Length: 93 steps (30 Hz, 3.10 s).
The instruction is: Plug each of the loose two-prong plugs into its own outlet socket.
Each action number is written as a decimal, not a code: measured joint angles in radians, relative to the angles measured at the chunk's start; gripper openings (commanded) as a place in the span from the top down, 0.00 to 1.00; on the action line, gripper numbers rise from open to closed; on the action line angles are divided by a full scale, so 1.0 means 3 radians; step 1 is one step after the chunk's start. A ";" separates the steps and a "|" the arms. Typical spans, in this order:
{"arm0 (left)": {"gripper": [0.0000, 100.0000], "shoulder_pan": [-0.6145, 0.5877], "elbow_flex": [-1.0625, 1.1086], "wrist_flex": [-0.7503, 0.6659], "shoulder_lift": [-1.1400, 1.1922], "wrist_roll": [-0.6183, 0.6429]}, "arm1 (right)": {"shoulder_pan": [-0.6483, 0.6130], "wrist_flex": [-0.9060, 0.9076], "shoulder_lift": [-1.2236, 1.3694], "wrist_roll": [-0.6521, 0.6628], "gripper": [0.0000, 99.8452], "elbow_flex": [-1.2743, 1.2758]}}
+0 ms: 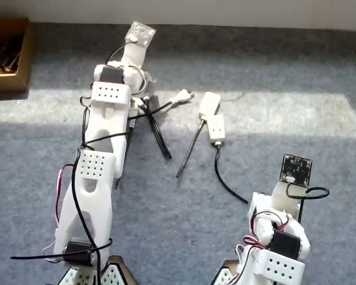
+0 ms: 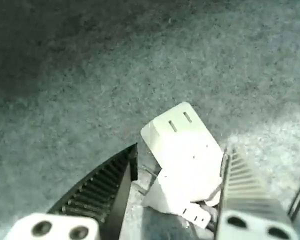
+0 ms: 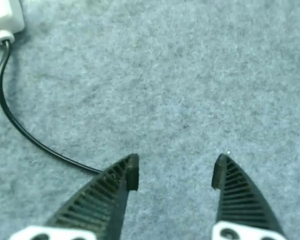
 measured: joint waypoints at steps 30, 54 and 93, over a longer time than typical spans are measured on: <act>0.97 0.0072 -0.0363 0.1688 -0.1887 0.0072 | -0.0184 0.0000 0.0000 0.0000 0.76 0.0000; 0.99 0.0854 0.7217 0.0061 -0.4818 -0.3406 | -0.0338 0.0000 0.0000 0.0000 0.76 0.0000; 0.81 0.0747 0.8224 -0.0604 -0.7324 -0.2158 | -0.0338 0.0000 0.0000 0.0000 0.76 0.0000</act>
